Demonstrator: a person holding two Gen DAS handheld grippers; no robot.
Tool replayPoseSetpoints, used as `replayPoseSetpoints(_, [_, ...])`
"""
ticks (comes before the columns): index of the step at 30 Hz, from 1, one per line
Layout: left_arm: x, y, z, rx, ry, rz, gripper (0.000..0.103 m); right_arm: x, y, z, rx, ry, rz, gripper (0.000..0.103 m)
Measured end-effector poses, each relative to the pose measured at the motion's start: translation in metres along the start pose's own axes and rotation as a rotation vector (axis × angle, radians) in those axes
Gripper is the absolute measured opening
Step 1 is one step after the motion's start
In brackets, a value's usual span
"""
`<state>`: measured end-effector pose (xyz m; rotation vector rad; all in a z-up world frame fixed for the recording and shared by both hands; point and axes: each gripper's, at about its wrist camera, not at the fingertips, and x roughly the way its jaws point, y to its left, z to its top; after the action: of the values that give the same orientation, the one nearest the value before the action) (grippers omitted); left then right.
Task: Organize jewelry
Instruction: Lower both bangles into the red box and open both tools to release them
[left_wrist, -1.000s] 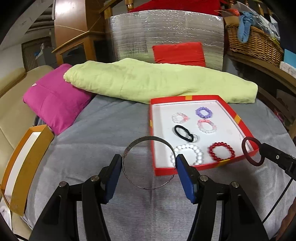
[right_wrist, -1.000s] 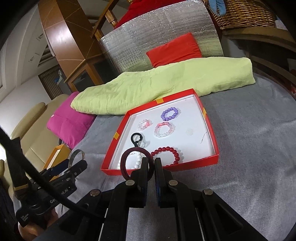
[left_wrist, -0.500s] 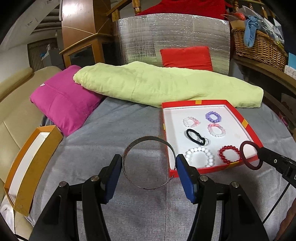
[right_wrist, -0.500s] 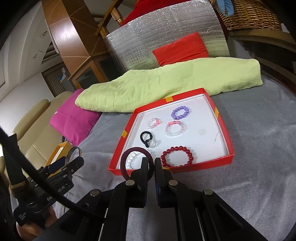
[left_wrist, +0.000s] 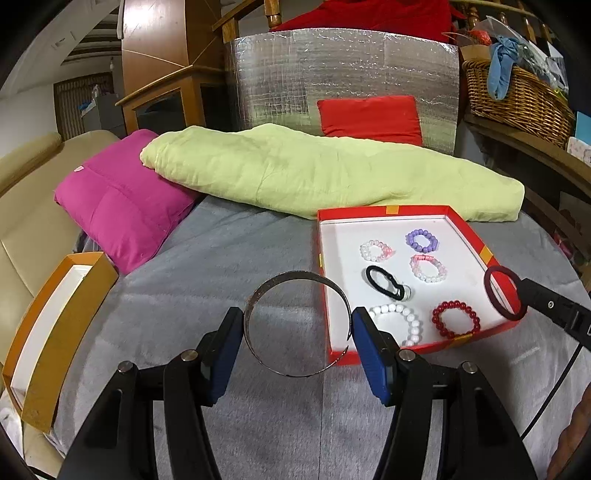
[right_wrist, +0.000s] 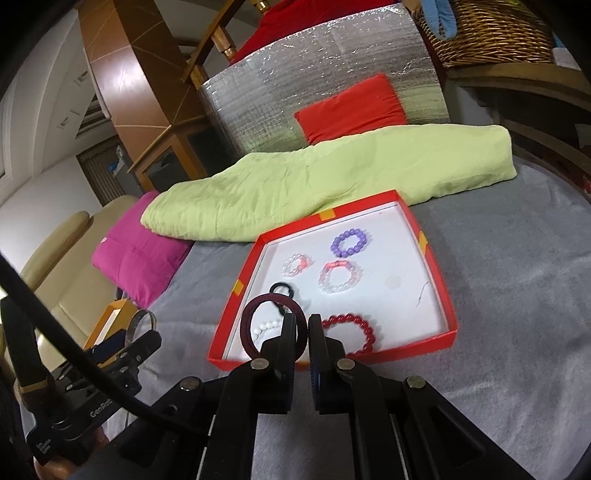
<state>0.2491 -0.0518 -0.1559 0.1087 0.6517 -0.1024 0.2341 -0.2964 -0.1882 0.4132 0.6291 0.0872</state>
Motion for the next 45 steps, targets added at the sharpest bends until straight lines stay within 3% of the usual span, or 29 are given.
replayPoseSetpoints(13, [0.039, -0.015, 0.02, 0.025, 0.01, -0.024, 0.062, 0.025, -0.043, 0.029, 0.094, -0.028, -0.112, 0.007])
replayPoseSetpoints(19, [0.058, -0.026, 0.028, 0.025, 0.027, -0.085, 0.062, 0.046, -0.059, 0.043, 0.115, -0.019, -0.138, 0.007])
replayPoseSetpoints(25, [0.076, -0.038, 0.042, 0.076, 0.01, -0.125, 0.062, 0.066, -0.073, 0.051, 0.153, 0.007, -0.142, 0.007])
replayPoseSetpoints(30, [0.101, -0.044, 0.049, 0.11, 0.041, -0.137, 0.062, 0.078, -0.079, 0.057, 0.171, 0.023, -0.133, 0.007])
replayPoseSetpoints(36, [0.121, -0.049, 0.04, 0.141, 0.106, -0.166, 0.062, 0.095, -0.073, 0.053, 0.165, 0.086, -0.129, 0.007])
replayPoseSetpoints(45, [0.125, -0.051, 0.029, 0.176, 0.142, -0.177, 0.062, 0.105, -0.077, 0.045, 0.168, 0.147, -0.153, 0.007])
